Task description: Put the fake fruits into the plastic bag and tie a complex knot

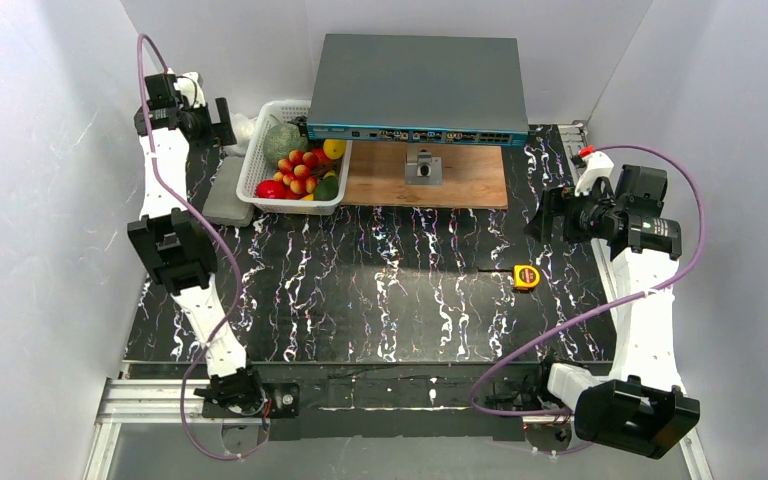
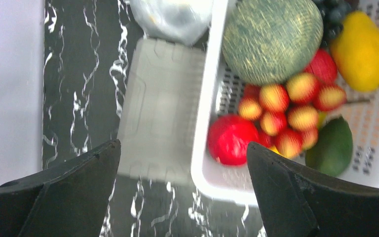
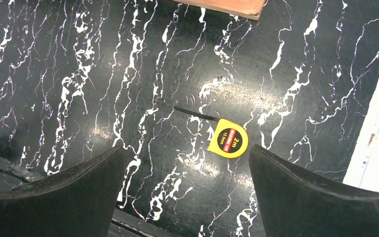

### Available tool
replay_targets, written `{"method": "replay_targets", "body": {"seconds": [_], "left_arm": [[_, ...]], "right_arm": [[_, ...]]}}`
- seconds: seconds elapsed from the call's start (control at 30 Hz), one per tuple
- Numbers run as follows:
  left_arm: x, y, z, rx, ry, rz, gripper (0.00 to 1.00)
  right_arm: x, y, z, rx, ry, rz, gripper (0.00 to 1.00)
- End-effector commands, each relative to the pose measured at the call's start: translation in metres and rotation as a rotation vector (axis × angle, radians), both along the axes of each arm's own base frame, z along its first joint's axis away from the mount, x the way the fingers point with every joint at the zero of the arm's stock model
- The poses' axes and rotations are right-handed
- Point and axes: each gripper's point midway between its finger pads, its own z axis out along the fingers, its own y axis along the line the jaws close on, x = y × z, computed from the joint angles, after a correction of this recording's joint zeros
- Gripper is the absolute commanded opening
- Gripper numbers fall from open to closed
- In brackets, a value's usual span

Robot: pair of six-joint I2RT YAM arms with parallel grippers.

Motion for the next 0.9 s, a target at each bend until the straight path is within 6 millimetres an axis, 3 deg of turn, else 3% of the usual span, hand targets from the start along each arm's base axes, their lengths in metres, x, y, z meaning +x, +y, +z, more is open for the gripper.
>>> {"method": "replay_targets", "body": {"seconds": [0.0,0.13,0.33,0.47,0.6,0.73,0.87], "left_arm": [[0.049,0.011,0.012,-0.030,-0.178,-0.024,0.99],[0.085,0.015,-0.017,-0.036,-0.215,-0.057,0.99],[0.120,0.012,-0.038,-0.071,-0.287,-0.105,1.00],[0.138,0.016,-0.048,-0.068,-0.334,-0.112,0.99],[0.151,0.005,-0.055,-0.112,-0.361,-0.145,0.99],[0.164,0.000,-0.080,-0.086,-0.349,-0.143,0.99],[0.175,0.005,-0.092,-0.063,-0.358,-0.110,0.98]], "right_arm": [[0.002,0.004,0.004,0.021,-0.008,0.019,1.00],[0.004,0.004,-0.002,0.030,0.017,0.017,1.00],[0.006,0.004,-0.007,0.043,0.050,0.014,1.00],[0.009,0.003,-0.005,0.047,0.060,0.009,1.00],[0.010,0.003,-0.006,0.049,0.067,0.009,1.00],[0.013,-0.001,-0.009,0.036,0.085,-0.004,1.00],[0.015,-0.004,-0.008,0.024,0.092,-0.008,1.00]]}}
